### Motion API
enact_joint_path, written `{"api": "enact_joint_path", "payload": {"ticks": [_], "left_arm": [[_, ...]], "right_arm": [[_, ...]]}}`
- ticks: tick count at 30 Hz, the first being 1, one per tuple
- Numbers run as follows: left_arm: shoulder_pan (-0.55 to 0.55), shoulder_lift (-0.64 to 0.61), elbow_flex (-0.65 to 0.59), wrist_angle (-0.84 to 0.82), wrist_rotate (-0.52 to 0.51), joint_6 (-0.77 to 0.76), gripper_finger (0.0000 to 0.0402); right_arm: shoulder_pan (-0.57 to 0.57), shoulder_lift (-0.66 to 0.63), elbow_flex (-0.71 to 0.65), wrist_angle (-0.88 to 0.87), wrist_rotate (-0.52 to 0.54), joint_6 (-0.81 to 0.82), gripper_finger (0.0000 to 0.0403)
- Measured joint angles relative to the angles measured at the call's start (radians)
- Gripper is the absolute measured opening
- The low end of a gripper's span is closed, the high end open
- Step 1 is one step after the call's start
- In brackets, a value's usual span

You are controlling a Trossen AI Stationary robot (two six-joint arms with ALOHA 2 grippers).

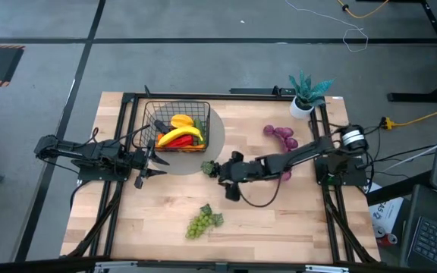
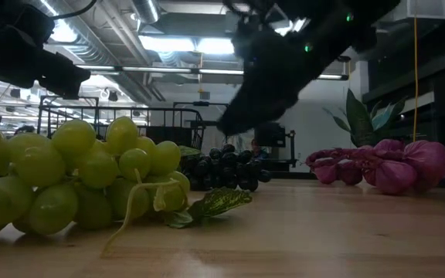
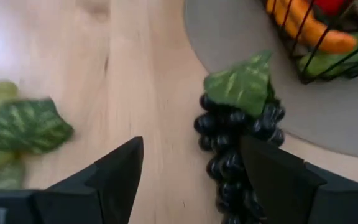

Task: Build produce basket
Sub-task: Put the violet grapes into the wire basket

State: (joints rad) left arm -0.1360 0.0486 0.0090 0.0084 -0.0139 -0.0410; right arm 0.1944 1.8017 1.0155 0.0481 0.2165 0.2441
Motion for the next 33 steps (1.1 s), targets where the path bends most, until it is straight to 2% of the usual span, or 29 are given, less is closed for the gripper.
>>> {"api": "enact_joint_path", "payload": {"ticks": [2,6,13,19,28,33], "left_arm": [[0.0,0.0,0.0,0.0,0.0,0.0,0.0147],[0.0,0.0,0.0,0.0,0.0,0.0,0.0147],[0.0,0.0,0.0,0.0,0.0,0.0,0.0147],[0.0,0.0,0.0,0.0,0.0,0.0,0.0147],[0.0,0.0,0.0,0.0,0.0,0.0,0.0147],[0.0,0.0,0.0,0.0,0.0,0.0,0.0147]], "right_arm": [[0.0,0.038,0.022,0.006,0.019,-0.011,0.0275],[-0.001,0.085,0.051,0.002,0.121,-0.023,0.0275],[0.0,0.082,0.083,-0.002,0.215,-0.099,0.0275],[-0.003,0.08,0.094,-0.017,0.201,-0.113,0.0275],[-0.003,0.099,0.093,-0.13,0.193,0.002,0.0275],[-0.003,0.134,0.093,-0.126,0.194,0.035,0.0275]]}}
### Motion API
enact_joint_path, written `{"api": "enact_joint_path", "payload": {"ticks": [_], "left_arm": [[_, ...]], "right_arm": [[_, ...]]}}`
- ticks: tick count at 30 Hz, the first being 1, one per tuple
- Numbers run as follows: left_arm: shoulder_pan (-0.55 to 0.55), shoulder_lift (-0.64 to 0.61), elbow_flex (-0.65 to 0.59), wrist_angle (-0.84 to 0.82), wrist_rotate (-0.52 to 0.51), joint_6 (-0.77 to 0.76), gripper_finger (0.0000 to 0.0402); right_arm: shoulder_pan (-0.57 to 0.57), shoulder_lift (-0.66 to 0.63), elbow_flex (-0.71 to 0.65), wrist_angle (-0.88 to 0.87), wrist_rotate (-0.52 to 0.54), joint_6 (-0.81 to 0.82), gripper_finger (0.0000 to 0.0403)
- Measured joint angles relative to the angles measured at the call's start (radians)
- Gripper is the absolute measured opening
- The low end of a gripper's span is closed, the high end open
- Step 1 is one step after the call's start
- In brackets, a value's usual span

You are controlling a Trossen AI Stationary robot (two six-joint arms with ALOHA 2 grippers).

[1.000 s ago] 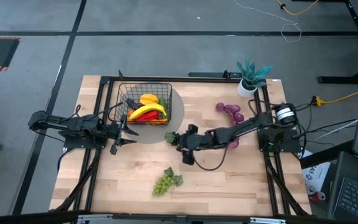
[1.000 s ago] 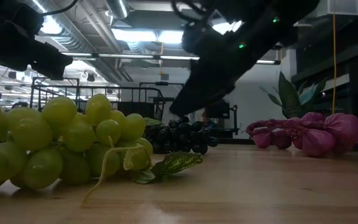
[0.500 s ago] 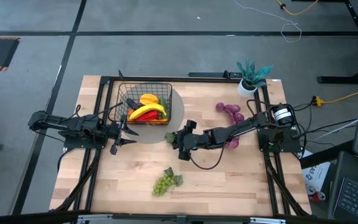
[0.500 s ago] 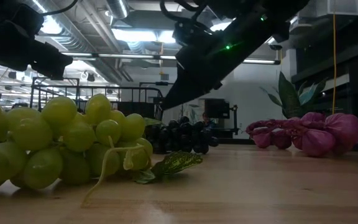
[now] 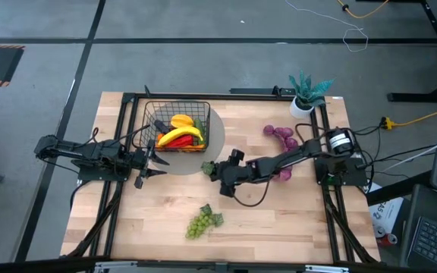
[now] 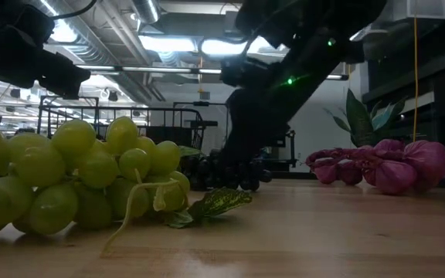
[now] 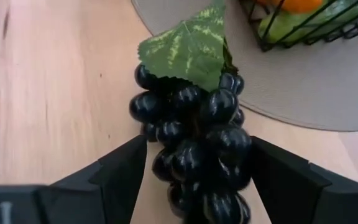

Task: Build produce basket
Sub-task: Put the violet grapes into the wire basket

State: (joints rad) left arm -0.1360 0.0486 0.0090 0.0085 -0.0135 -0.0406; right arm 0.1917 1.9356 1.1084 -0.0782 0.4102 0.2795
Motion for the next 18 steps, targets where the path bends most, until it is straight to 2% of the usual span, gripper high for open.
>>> {"api": "enact_joint_path", "payload": {"ticks": [10,18], "left_arm": [[0.0,0.0,0.0,0.0,-0.001,0.036,0.0147],[0.0,0.0,0.0,0.0,-0.002,0.044,0.0147]], "right_arm": [[-0.006,0.036,0.0,0.017,0.0,0.134,0.0275],[-0.006,0.036,0.0,0.034,0.0,0.139,0.0275]]}}
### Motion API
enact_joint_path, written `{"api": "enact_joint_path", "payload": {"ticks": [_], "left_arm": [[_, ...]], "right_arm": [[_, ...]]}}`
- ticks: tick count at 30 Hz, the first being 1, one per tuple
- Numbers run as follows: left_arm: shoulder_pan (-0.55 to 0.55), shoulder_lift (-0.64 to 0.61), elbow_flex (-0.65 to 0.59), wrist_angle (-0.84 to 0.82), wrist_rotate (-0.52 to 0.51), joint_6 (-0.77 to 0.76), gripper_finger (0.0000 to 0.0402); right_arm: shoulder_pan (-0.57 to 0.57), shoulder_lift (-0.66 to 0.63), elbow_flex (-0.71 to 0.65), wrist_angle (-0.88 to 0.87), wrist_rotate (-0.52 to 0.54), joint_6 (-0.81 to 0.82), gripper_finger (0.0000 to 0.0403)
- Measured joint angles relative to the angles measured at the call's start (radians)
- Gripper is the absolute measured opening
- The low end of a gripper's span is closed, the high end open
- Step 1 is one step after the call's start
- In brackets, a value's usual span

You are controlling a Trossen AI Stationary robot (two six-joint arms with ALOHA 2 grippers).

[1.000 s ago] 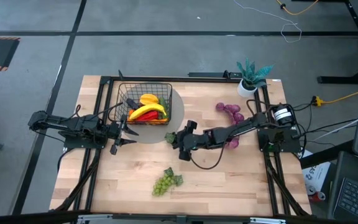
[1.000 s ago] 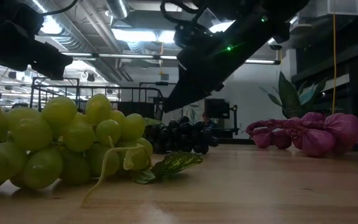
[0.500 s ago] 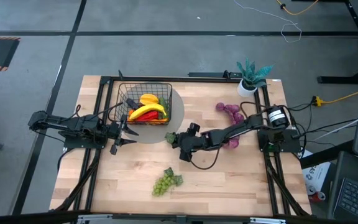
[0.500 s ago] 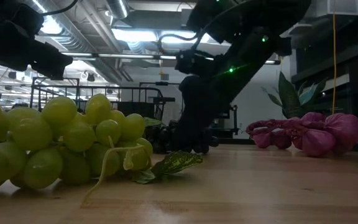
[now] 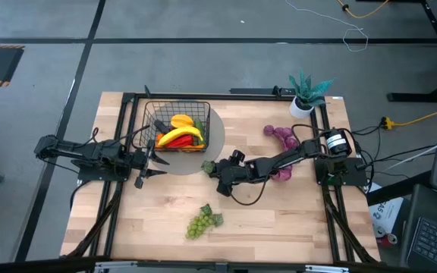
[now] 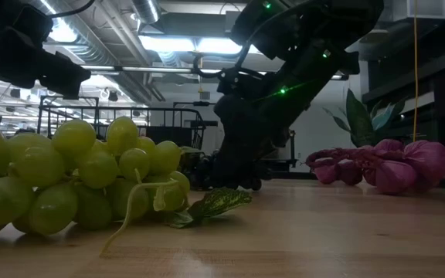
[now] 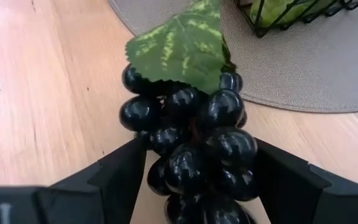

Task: Build produce basket
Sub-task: Put the violet grapes into the wire basket

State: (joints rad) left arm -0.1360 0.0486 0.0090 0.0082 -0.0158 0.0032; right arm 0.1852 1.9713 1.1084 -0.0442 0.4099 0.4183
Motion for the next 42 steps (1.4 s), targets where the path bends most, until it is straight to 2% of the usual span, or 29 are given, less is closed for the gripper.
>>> {"api": "enact_joint_path", "payload": {"ticks": [5,9,42], "left_arm": [[0.0,0.0,0.0,0.0,0.0,-0.007,0.0147],[0.0,0.0,0.0,0.0,0.0,-0.071,0.0147],[0.0,0.0,0.0,0.006,-0.001,-0.071,0.0147]], "right_arm": [[0.0,0.0,0.0,0.016,0.0,0.0,0.0275],[0.0,0.0,0.0,0.029,-0.001,0.001,0.0275],[0.0,0.0,0.0,0.028,-0.002,0.027,0.0275]]}}
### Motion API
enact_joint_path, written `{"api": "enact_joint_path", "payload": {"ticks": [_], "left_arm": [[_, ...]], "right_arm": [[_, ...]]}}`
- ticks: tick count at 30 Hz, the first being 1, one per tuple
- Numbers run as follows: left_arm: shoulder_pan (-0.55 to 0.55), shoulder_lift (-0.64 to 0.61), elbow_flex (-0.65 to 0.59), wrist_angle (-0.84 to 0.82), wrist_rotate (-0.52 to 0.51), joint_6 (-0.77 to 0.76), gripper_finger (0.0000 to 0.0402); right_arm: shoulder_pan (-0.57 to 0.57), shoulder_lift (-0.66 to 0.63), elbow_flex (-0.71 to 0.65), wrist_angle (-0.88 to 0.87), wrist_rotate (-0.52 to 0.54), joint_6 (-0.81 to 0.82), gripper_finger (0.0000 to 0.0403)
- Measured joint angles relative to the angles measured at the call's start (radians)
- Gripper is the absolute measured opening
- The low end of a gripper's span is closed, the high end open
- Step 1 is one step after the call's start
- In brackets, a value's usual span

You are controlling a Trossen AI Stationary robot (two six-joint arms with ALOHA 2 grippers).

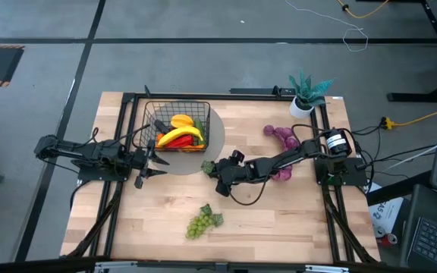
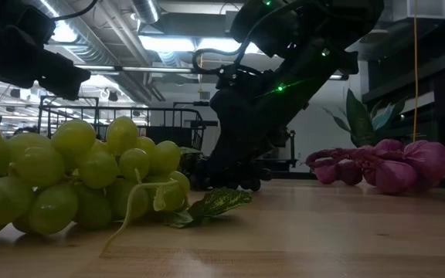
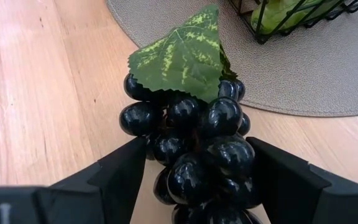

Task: Build produce basket
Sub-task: Put the violet grapes into the wire basket

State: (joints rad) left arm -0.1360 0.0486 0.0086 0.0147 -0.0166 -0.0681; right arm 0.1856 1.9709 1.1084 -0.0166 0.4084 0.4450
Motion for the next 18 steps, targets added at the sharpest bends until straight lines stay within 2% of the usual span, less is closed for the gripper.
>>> {"api": "enact_joint_path", "payload": {"ticks": [18], "left_arm": [[0.0,0.0,0.0,0.0,0.0,0.0,0.0147]], "right_arm": [[0.0,0.0,0.0,0.0,0.001,0.026,0.0275]]}}
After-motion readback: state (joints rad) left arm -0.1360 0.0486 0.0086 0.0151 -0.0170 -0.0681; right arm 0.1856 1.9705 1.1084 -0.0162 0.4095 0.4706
